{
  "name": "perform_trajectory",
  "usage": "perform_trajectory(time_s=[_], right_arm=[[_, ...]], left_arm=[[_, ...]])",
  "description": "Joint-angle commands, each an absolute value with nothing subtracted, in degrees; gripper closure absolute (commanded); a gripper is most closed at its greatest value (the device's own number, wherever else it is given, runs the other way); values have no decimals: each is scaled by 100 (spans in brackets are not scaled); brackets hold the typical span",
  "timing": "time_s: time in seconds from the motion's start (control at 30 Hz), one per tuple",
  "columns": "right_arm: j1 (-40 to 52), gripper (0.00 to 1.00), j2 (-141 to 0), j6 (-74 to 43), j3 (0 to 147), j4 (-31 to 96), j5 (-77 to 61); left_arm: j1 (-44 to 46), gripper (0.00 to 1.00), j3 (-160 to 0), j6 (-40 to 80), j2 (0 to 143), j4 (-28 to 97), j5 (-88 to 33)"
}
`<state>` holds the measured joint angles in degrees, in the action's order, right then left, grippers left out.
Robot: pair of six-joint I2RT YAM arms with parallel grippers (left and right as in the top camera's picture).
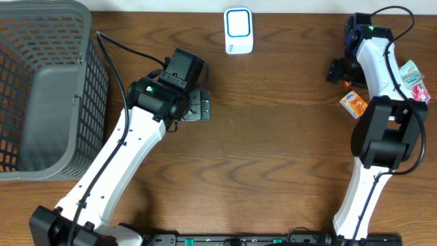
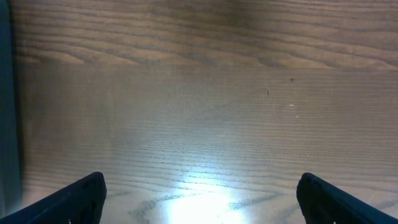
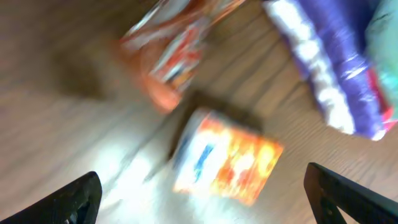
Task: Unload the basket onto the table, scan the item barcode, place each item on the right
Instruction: 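Carry the chocolate bar right and release it by the pink pack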
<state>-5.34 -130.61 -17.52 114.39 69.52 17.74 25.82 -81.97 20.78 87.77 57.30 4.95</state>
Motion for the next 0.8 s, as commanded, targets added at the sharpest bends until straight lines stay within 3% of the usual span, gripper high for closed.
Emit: perform_trajectory(time_s=[0.0,0.07,0.33,0.47,0.6,0.77], right_arm=[[-215,1,-12691,-976,11500,7406,519],[-128,5,-12726,-913,11369,7675,587],[-169,69,-12739,-1238,10088,7096,1258],[-471,86,-12739,-1192,9472,6222,1280],[-764,92,-12739,-1194,9279,5782,1551],[-1068,79,-12704,-1194,9638,5826,1601]], left_arm=[[2580,2,-8187,2106,8777,5763,604],[2580,2,-8187,2106,8777,5763,607],[2580,2,-8187,2106,8777,5763,604],[2580,2,-8187,2106,8777,5760,604],[2580,2,-8187,2106,8777,5760,607],[2580,2,-8187,2104,8777,5763,604]])
